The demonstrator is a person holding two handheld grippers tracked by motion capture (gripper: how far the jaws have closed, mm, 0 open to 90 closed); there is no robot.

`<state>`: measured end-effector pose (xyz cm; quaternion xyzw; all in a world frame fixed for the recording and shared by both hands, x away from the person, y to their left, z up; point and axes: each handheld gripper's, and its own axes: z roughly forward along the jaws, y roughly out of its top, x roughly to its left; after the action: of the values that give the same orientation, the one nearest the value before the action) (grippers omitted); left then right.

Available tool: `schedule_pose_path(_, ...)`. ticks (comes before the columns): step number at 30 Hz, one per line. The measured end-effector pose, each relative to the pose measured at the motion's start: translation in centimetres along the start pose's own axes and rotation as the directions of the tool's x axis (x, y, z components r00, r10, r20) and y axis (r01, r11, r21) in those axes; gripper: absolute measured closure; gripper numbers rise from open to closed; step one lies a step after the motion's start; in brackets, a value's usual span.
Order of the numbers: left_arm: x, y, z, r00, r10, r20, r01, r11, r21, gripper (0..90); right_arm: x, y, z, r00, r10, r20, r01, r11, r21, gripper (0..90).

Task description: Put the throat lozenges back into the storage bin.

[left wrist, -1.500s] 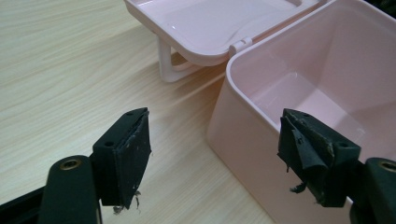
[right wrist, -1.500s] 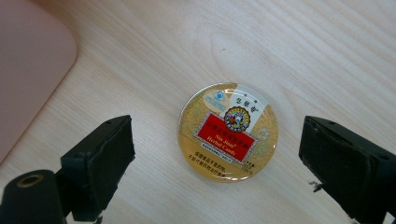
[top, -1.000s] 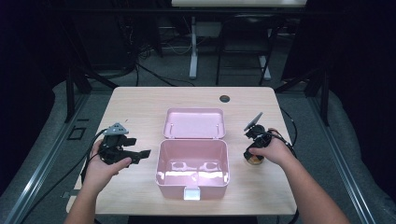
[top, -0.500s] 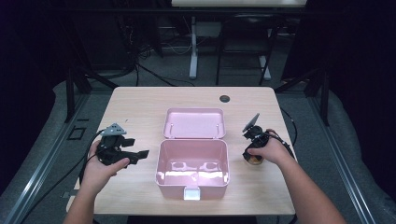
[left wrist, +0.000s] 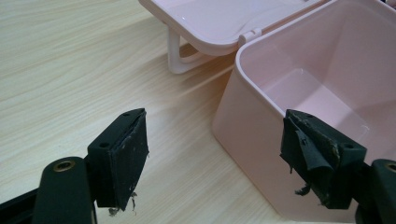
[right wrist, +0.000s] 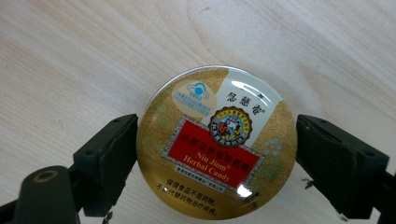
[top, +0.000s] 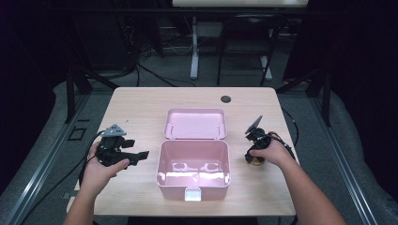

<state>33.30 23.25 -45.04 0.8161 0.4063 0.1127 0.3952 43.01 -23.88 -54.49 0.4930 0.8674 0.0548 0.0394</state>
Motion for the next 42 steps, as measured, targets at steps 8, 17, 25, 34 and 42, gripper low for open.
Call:
schedule_pose_path(8, 0.1, 0.0, 0.1, 1.0, -0.001, 0.0, 0.001, 1.0, 0.004, 23.0, 0.0, 0.1, 0.2, 0.9999, -0.007, -0.011, 0.007, 1.0, 0.013, 17.4)
schedule_pose_path(17, 0.1, -0.1, 0.2, 1.0, -0.001, -0.003, 0.001, 1.0, 0.0, 23.0, 0.0, 0.2, 0.4, 0.9999, -0.011, -0.003, 0.011, 0.999, 0.032, 18.7)
schedule_pose_path(25, 0.1, -0.1, 0.3, 1.0, 0.001, 0.002, -0.001, 1.0, 0.01, 22.9, -0.2, 0.4, 0.7, 0.9997, 0.008, -0.024, -0.007, 0.999, 0.048, 18.9)
schedule_pose_path(34, 0.2, -0.1, 0.3, 1.0, -0.004, 0.003, 0.003, 1.0, 0.009, 22.9, -0.2, 0.7, 0.8, 0.9997, -0.001, -0.025, 0.002, 0.998, 0.064, 19.4)
schedule_pose_path(42, 0.1, -0.2, 0.4, 1.0, -0.006, 0.0, 0.006, 1.0, 0.006, 23.0, 0.1, 1.0, 0.7, 0.9997, -0.021, -0.011, 0.022, 0.995, 0.099, 19.6)
